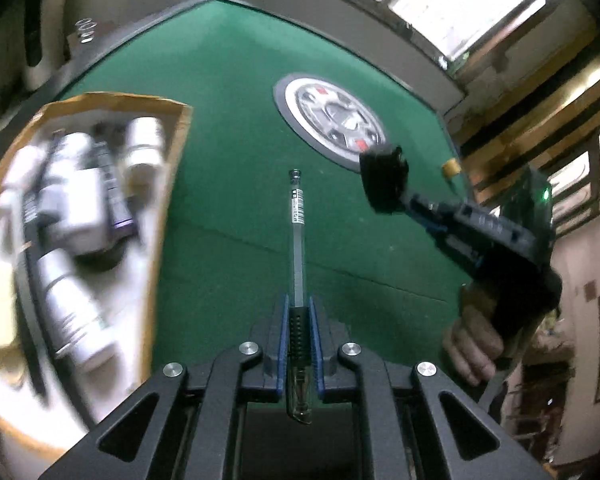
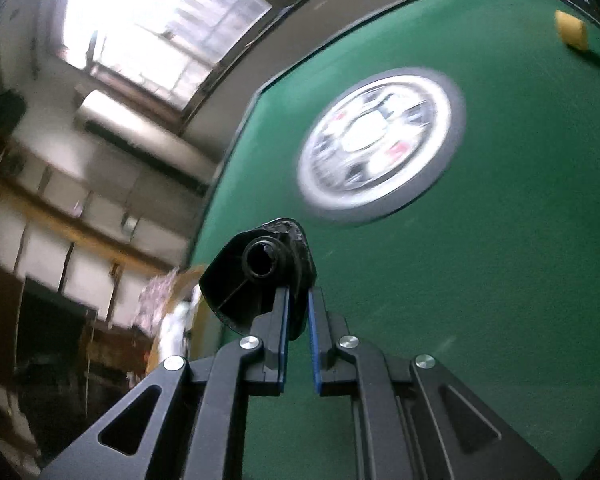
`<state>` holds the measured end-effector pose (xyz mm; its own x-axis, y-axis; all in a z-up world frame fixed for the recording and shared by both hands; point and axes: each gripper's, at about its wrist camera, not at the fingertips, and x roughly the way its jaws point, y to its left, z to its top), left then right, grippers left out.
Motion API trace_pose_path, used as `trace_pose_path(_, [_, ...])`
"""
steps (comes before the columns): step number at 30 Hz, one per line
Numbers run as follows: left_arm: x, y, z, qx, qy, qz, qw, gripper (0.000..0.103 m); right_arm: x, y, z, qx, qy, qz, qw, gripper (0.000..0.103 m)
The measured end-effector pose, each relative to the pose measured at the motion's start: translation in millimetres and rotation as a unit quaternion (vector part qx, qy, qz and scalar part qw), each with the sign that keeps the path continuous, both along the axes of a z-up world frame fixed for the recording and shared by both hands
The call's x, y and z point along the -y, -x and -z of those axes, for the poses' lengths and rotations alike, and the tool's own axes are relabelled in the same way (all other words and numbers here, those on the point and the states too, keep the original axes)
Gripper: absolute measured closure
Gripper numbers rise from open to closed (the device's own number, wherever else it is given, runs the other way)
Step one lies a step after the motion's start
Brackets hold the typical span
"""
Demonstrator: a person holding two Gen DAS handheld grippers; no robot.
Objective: Organize rigid objects
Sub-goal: 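Carry the black clip and black pen into the tray and open both grippers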
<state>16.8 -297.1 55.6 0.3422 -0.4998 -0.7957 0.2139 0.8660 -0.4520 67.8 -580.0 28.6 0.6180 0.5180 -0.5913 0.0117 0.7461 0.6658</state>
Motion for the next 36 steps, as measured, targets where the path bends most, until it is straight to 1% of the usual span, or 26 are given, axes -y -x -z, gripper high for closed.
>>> trace_pose_path(4, [-46,9,-12,0.012,0.02,-0.032,0.9992,0.094,-56,7,-23,0.003,0.016,-0.059,0.998,0.094])
trace_pose_path(9, [-112,15,-21,0.022,0.037,-0.09,0.995,0.094,-125,-10,-38,-0.006,0.047,-0.119,0.992,0.094])
trace_pose_path(13, [-156,4,-11,0.018,0.043,-0.136,0.9896,0.094,-165,-33,-41,-0.018,0.076,-0.138,0.987,0.094])
trace_pose_path(16, [-179,-8,3,0.001,0.047,-0.158,0.9863,0.094,-187,-51,-37,-0.029,0.088,-0.146,0.985,0.094])
trace_pose_path(20, [-187,-22,22,-0.014,0.052,-0.17,0.984,0.094,-204,-75,-25,-0.054,0.098,-0.141,0.984,0.094])
trace_pose_path(22, [-186,-26,28,-0.02,0.055,-0.163,0.9849,0.094,-212,-82,-21,-0.064,0.096,-0.141,0.983,0.094])
trace_pose_path(24, [-183,-28,33,-0.025,0.054,-0.154,0.9863,0.094,-221,-85,-19,-0.065,0.104,-0.139,0.983,0.094])
trace_pose_path(28, [-185,-32,38,-0.033,0.048,-0.154,0.9864,0.094,-233,-92,-15,-0.075,0.116,-0.138,0.981,0.094])
trace_pose_path(31, [-183,-33,40,-0.035,0.042,-0.149,0.9874,0.094,-242,-94,-12,-0.076,0.136,-0.136,0.979,0.094])
trace_pose_path(36, [-178,-33,44,-0.04,0.035,-0.142,0.9884,0.094,-248,-100,-6,-0.083,0.151,-0.131,0.976,0.094])
